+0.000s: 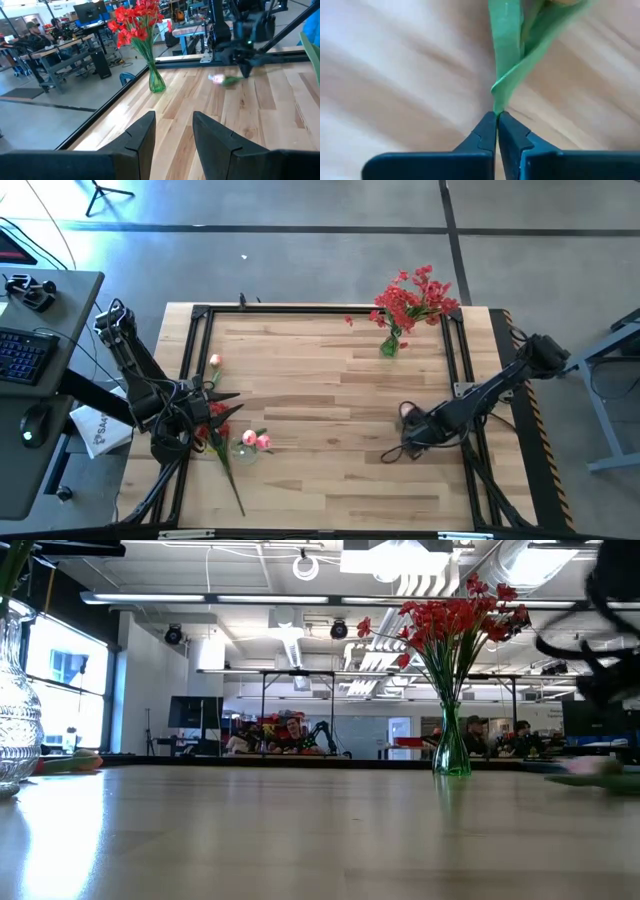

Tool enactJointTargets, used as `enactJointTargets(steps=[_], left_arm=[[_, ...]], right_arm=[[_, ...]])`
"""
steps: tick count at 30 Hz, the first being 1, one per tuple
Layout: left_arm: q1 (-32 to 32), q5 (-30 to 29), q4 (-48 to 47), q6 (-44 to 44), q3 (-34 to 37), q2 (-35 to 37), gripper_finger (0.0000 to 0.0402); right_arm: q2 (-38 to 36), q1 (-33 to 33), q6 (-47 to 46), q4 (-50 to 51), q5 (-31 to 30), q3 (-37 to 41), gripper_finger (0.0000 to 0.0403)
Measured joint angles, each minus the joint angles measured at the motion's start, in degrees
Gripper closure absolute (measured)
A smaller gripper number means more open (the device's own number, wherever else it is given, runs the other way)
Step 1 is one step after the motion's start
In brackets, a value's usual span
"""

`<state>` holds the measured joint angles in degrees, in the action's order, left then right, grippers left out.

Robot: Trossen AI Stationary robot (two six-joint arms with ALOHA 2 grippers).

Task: Sort flowers into vase by color
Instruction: Put the pink flower into the transparent vase

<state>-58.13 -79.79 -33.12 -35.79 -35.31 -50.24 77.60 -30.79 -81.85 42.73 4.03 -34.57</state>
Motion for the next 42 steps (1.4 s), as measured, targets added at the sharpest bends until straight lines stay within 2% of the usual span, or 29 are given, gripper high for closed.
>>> enactJointTargets(steps=[3,6,11,14,16,18,21,23,25,27,29,33,36,39,42], left_arm=[[-0.01,0.0,0.02,-0.04,0.0,0.0,0.0283],[-0.01,-0.02,0.05,-0.06,0.0,0.0,0.0283],[0.0,0.88,1.97,0.16,0.0,0.0,0.0283],[-0.02,1.63,6.14,4.31,0.02,0.0,0.0283],[0.0,2.53,9.56,8.97,0.02,0.0,0.0283],[0.03,2.59,13.44,14.27,0.02,0.0,0.0283],[1.19,2.2,19.6,22.69,0.02,0.03,0.028],[2.6,2.17,23.99,28.61,0.02,0.49,0.0274],[4.05,2.54,27.89,34.52,-0.17,1.43,0.0265],[5.35,3.56,30.27,38.71,-1.41,2.8,0.0253],[6.92,7.36,30.83,41.17,-3.19,4.57,0.0242],[12.13,21.11,31.13,45.56,-5.36,6.52,0.0224],[16.55,28.55,31.78,48.04,-5.4,6.34,0.0219],[20.59,32.19,31.78,49.11,-5.4,4.69,0.0218],[23.54,33.13,31.71,49.53,-5.4,2.85,0.0218]], right_arm=[[-0.36,0.02,10.45,-10.56,-8.31,-0.55,0.0399],[-0.36,0.26,26.58,-29.74,-16.02,-0.26,0.0401],[-0.35,0.97,55.39,-54.58,-27.91,-0.06,0.0402],[-0.38,2.35,71.54,-68.9,-30.93,-0.09,0.0402],[-0.34,3.9,80.59,-78.58,-29.69,-0.09,0.0402],[0.41,6.02,89.43,-90.24,-25.25,-0.09,0.0402],[4.32,10.07,99.29,-108.56,-12.59,-0.29,0.0402],[7.9,12.9,102.7,-118.52,-4.21,-1.22,0.0402],[11.53,15.58,103.58,-125.14,0.6,-3.23,0.0403],[14.99,17.81,103.45,-127.39,2.37,-5.95,0.0403],[18.34,19.77,103.41,-126.72,2.49,-9.49,0.0403],[24.27,23.24,103.11,-124.23,2.65,-17.63,0.0403],[27.76,25.5,101.71,-118.66,2.67,-23.68,0.0403],[30.2,27.23,99.57,-111.77,2.69,-28.71,0.0403],[31.9,28.36,98.09,-107.18,2.68,-32.34,0.0403]])
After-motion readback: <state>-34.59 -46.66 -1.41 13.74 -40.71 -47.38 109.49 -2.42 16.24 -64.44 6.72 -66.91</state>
